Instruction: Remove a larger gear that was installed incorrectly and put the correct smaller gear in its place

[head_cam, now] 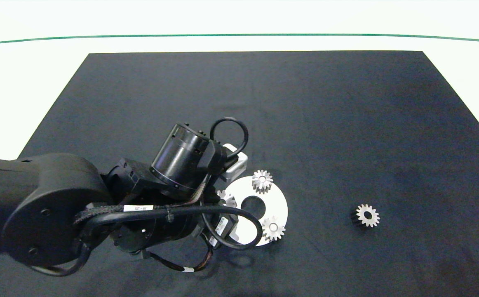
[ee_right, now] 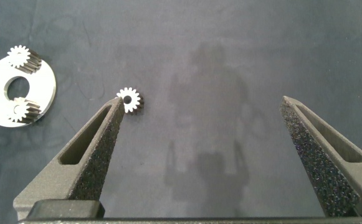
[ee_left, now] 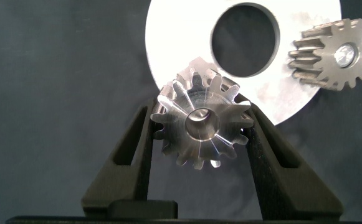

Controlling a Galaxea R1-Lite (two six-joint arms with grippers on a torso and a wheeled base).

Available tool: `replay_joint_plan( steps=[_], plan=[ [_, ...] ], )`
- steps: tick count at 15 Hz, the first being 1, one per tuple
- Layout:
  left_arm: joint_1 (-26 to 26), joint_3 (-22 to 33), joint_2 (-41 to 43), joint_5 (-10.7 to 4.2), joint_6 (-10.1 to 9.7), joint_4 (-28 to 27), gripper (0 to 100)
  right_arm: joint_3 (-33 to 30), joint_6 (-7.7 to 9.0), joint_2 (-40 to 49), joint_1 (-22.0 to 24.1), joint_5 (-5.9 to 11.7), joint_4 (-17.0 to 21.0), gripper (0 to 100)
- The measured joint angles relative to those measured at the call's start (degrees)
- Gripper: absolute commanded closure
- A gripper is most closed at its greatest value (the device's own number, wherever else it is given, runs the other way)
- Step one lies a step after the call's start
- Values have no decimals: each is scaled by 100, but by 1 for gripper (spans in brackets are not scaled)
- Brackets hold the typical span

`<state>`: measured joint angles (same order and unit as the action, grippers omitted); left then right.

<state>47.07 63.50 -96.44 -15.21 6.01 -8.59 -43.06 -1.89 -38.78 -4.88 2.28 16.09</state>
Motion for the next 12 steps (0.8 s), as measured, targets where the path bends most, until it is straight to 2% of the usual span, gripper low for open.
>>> replay_joint_plan(
  steps=[6, 9, 12],
  plan=[
    [-132, -27, 374, 2, 2, -188, 72, 0, -4, 0, 2, 2, -2, 0],
    [-612, -102, 538, 0, -1, -344, 72, -2, -4, 0, 6, 9, -2, 0],
    [-1163, -254, 651, 55, -15, -339, 72, -2, -72, 0, 6, 15, -2, 0]
  ],
)
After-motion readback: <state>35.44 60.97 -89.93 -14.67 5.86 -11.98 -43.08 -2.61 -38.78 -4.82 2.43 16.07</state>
